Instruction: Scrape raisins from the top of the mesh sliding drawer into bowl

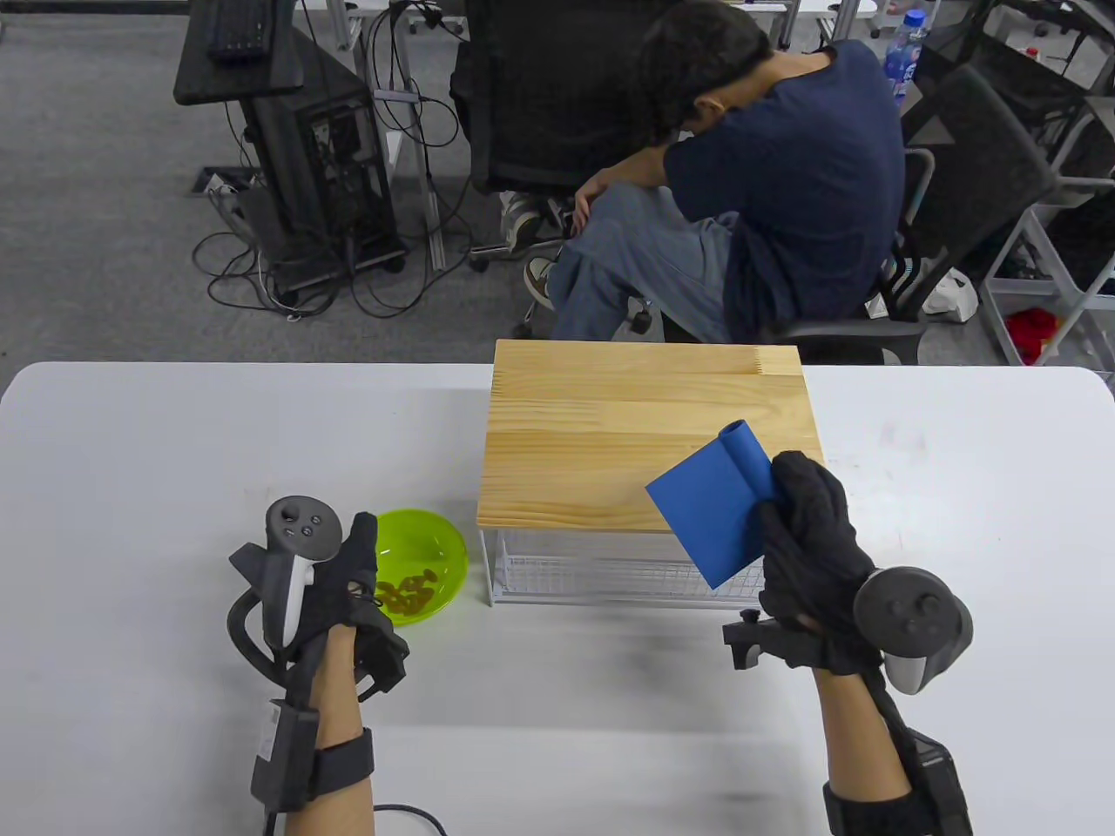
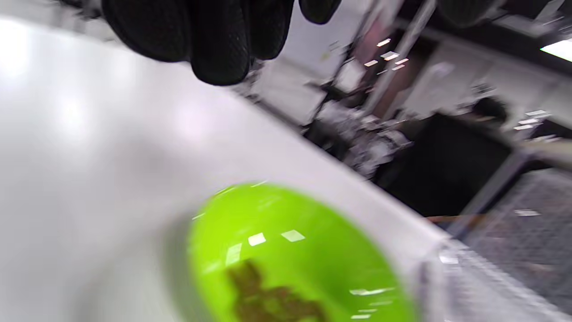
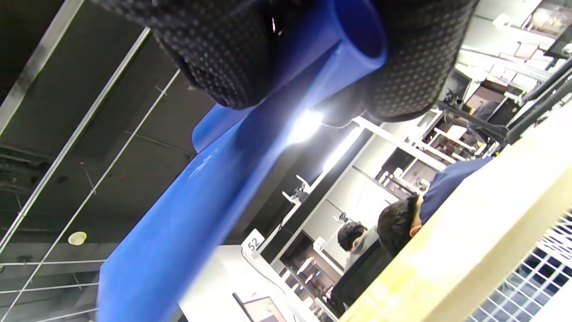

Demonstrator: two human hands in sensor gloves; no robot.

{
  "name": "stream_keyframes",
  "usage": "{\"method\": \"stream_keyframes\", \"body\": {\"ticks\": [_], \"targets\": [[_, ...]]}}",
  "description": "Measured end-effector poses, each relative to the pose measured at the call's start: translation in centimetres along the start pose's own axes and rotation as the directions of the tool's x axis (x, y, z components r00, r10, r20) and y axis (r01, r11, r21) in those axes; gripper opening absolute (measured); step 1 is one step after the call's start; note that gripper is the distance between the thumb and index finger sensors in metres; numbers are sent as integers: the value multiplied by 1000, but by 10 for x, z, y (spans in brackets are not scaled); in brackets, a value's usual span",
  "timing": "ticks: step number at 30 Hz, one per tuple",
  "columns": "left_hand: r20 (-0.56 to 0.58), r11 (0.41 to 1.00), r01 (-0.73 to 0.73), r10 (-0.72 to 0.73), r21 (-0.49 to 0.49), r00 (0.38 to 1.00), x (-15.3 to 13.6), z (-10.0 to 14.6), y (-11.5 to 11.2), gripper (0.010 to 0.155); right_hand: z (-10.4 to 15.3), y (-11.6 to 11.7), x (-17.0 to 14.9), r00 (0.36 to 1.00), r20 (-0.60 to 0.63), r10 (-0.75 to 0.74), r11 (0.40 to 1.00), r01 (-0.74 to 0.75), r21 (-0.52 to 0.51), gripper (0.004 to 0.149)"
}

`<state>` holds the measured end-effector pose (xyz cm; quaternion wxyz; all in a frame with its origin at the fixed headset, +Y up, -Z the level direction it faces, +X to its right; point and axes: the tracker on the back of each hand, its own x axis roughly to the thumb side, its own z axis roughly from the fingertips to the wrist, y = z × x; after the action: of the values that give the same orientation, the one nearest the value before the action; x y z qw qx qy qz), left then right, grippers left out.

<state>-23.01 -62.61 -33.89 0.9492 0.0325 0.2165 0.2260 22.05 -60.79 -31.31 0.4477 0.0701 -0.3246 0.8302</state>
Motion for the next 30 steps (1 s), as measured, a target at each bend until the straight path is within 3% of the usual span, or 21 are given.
{"method": "stream_keyframes", "body": {"ticks": [3, 6, 8, 10, 11, 13, 14, 16, 19, 24, 30], "targets": [[215, 999, 51, -49, -2, 975, 45, 41, 12, 81, 0, -6, -1, 1000, 8, 20, 999, -19, -40, 55], [451, 985, 170, -163, 25, 878, 92, 88, 1, 81, -2, -14, -5, 1000, -10, -3, 998, 2, -63, 55], [593, 953, 284, -290, 107, 751, 121, 123, -28, 79, -2, -17, -6, 1000, -18, -15, 998, 14, -67, 55], [652, 914, 356, -391, 193, 649, 133, 143, -57, 78, -2, -17, -6, 1000, -15, -8, 997, 7, -71, 55], [693, 865, 427, -478, 264, 539, 140, 159, -89, 78, -3, -17, -6, 1000, -12, 4, 998, -5, -70, 55], [733, 795, 515, -552, 320, 398, 143, 171, -126, 76, -2, -16, -6, 1000, -7, 10, 998, -11, -67, 55], [741, 780, 534, -561, 325, 369, 141, 174, -142, 75, -2, -16, -5, 1000, -4, 15, 998, -15, -65, 55], [789, 788, 548, -514, 279, 337, 136, 176, -165, 73, -2, -16, -5, 1000, 2, 30, 998, -30, -53, 55], [823, 754, 602, -501, 264, 266, 127, 177, -179, 73, -3, -15, -6, 997, 30, 71, 997, -69, -43, 55], [843, 739, 634, -476, 227, 252, 122, 177, -191, 73, -4, -28, -14, 986, 40, 164, 978, -157, -140, 55], [858, 729, 636, -473, 252, 202, 125, 185, -192, 72, -5, -64, -50, 964, -141, 227, 921, -260, -290, 55]]}}
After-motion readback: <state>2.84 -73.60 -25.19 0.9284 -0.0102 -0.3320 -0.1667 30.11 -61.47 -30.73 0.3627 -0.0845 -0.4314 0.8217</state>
